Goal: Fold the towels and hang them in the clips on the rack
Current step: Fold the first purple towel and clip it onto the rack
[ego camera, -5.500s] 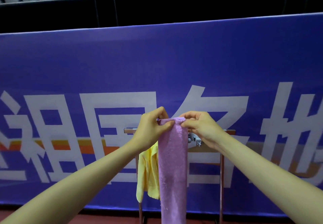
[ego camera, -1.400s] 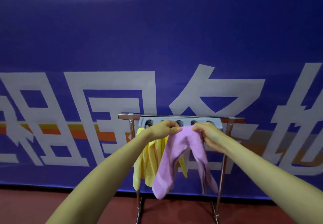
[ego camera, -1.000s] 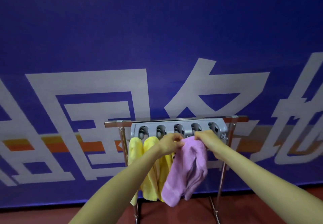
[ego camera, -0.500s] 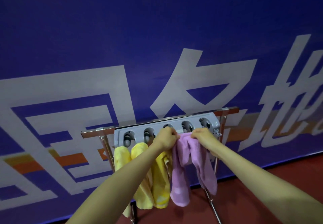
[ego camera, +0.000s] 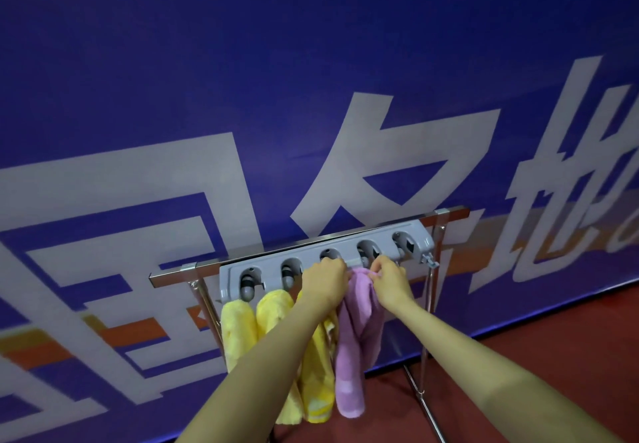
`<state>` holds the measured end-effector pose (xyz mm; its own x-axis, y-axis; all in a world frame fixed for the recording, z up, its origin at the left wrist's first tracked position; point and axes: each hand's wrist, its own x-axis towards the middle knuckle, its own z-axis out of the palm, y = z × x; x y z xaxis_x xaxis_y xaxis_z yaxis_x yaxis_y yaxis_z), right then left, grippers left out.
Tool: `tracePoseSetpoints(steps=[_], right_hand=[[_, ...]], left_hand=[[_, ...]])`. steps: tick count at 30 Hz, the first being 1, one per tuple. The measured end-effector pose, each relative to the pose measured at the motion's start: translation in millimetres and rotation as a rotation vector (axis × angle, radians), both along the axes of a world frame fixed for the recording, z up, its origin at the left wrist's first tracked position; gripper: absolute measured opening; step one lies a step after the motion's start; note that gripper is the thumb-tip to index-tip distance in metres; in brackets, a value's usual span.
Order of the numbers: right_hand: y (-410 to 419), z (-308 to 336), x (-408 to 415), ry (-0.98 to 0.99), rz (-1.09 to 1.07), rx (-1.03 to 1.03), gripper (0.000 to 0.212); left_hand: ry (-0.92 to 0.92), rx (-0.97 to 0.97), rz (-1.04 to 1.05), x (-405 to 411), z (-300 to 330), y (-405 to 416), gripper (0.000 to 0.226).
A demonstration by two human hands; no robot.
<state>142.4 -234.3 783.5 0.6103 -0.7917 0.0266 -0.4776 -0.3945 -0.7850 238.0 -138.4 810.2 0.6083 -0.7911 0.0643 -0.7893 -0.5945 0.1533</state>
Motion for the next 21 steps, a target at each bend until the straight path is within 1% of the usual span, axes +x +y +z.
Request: tracePoseSetpoints(steps=[2, 5, 11, 12, 14, 17, 19, 21], right_hand=[[2.6, -8.4, -0.5, 0.044, 0.032, -0.024, 0.019], [5.1, -14.5, -3.7, -0.007, 0.031, 0.006, 0.02], [7.1, -13.3, -11.2, -0.166, -0.033, 0.087, 0.007], [8.4, -13.2, -12.8, -0.202, -0.049, 0.092, 0.009], [10.3, -13.3, -16.4, -0.251, -0.06, 0.083, 0.022], [13.0, -9.2, -22.6, -0.201, 0.026, 0.056, 0.024], [11.0, -6.5, -26.4, -0.138, 0.104, 0.076, 0.029], [6.3, -4.9, -30.3, -0.107, 0.134, 0.094, 0.03]], left_hand=[[-0.017, 0.007, -0.018, 0.0, -2.0, 0.9, 0.031], [-0.058, 0.037, -0.051, -1.6, -4.8, 2.2, 0.029], [-0.116, 0.055, -0.051, -9.2, -8.2, 4.5, 0.025], [-0.12, 0.052, -0.055, -11.4, -8.8, 5.0, 0.026], [-0.114, 0.043, -0.051, -13.8, -8.8, 6.1, 0.026], [-0.075, 0.005, -0.043, -14.2, -6.0, 7.8, 0.023], [-0.027, -0.04, -0.039, -14.3, -3.2, 10.9, 0.021], [0.024, -0.09, -0.041, -15.2, 0.2, 14.8, 0.02]])
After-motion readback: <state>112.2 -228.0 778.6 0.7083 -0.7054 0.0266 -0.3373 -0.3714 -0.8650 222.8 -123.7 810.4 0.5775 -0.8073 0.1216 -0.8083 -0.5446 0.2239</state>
